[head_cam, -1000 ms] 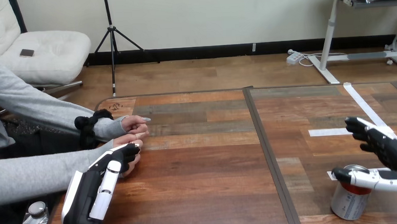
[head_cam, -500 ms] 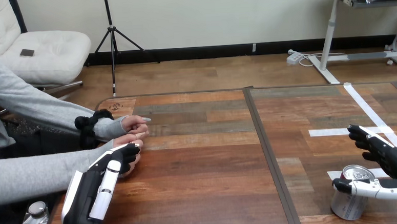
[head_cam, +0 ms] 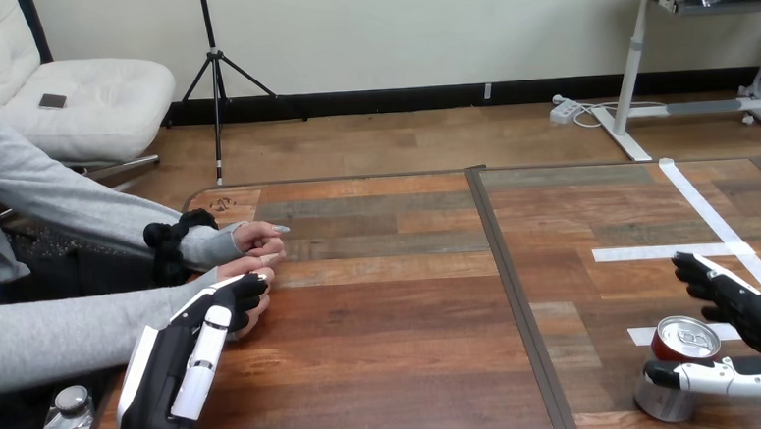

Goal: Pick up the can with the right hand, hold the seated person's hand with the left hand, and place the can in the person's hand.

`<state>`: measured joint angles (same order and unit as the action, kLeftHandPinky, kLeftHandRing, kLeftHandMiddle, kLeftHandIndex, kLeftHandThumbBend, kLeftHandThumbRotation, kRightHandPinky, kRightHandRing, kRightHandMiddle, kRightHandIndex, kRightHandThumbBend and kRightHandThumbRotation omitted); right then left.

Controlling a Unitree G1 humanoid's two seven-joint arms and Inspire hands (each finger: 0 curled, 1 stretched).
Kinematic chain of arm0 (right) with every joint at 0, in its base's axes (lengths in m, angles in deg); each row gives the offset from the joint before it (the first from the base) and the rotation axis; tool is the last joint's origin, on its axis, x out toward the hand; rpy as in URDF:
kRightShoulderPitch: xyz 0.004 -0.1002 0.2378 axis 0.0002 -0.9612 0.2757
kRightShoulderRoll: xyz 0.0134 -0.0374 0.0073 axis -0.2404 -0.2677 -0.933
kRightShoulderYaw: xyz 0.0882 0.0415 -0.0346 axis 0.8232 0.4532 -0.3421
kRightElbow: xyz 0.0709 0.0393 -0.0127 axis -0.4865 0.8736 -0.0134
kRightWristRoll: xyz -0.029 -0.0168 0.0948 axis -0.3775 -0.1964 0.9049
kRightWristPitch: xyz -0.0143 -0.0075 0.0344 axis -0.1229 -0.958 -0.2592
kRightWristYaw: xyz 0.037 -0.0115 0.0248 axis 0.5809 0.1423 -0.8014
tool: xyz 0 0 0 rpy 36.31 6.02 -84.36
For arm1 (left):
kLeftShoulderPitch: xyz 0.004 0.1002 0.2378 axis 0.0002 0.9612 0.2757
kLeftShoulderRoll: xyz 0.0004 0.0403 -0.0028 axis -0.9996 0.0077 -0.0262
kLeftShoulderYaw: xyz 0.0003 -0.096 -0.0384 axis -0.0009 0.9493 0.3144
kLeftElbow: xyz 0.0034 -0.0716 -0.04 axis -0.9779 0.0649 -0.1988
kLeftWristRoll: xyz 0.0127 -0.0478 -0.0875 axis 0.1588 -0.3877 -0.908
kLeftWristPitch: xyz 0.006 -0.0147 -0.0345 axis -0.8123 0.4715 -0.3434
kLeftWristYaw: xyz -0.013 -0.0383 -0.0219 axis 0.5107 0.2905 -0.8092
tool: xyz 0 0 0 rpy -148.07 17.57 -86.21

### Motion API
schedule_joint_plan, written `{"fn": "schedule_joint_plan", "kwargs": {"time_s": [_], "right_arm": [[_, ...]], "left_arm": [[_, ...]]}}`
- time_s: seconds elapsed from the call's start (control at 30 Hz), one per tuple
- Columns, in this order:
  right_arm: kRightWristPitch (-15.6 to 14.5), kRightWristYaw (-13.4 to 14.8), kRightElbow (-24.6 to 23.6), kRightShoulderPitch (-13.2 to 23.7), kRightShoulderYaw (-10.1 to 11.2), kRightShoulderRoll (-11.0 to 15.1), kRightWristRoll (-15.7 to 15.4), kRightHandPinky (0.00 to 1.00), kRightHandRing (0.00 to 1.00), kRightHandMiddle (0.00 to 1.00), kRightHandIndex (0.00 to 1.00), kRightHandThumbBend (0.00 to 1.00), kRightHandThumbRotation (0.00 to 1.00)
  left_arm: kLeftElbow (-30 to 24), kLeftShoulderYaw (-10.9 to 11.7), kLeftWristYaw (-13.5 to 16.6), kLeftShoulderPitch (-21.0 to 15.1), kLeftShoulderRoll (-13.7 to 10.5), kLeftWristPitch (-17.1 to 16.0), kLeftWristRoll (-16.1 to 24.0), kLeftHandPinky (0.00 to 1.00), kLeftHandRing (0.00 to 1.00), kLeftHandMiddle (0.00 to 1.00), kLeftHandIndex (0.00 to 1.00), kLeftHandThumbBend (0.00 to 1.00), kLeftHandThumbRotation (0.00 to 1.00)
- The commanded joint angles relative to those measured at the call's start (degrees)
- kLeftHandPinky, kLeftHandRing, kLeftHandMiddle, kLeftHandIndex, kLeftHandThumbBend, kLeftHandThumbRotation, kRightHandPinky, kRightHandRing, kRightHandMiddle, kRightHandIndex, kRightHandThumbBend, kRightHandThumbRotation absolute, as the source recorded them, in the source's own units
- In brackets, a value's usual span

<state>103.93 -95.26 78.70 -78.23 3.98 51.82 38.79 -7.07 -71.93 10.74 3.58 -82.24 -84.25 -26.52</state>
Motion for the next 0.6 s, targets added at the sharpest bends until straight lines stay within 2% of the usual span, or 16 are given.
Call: {"fn": "schedule_joint_plan", "kwargs": {"time_s": [0.0,0.1,0.23,0.4,0.5,0.57], "right_arm": [[1.3,2.3,-3.0,1.1,1.1,1.5,-1.6,0.9,0.93,0.94,0.95,1.0,0.28],[-1.5,1.0,-4.4,0.6,1.5,1.0,0.3,0.89,0.93,0.95,0.95,1.0,0.27],[-1.1,2.5,-4.8,0.2,1.4,0.9,-0.9,0.88,0.92,0.94,0.94,1.0,0.26],[-1.4,2.6,-4.7,0.1,1.4,0.9,-0.8,0.89,0.92,0.93,0.93,1.0,0.23],[-2.6,2.3,-4.7,0.3,1.7,0.4,0.3,0.89,0.91,0.92,0.92,1.0,0.18],[-2.1,2.5,-4.3,0.5,1.5,0.7,-0.2,0.89,0.9,0.91,0.91,1.0,0.16]], "left_arm": [[-2.4,-0.5,-0.2,-3.1,-0.6,-0.2,-1.0,0.83,0.83,0.8,0.73,0.26,1.0],[-1.7,-0.5,-0.9,-3.4,-0.7,-0.8,-1.4,0.83,0.83,0.8,0.72,0.27,1.0],[-1.5,-0.4,-0.6,-3.6,-0.7,-0.9,-1.0,0.83,0.82,0.8,0.72,0.27,1.0],[-1.7,-0.5,-0.6,-3.5,-0.7,-0.7,-1.0,0.82,0.82,0.79,0.72,0.27,0.99],[-1.9,-0.4,-0.4,-3.3,-0.6,-0.8,-0.9,0.82,0.82,0.8,0.72,0.28,1.0],[-1.4,-0.5,-0.7,-3.6,-0.7,-1.4,-1.0,0.82,0.83,0.8,0.72,0.28,1.0]]}}
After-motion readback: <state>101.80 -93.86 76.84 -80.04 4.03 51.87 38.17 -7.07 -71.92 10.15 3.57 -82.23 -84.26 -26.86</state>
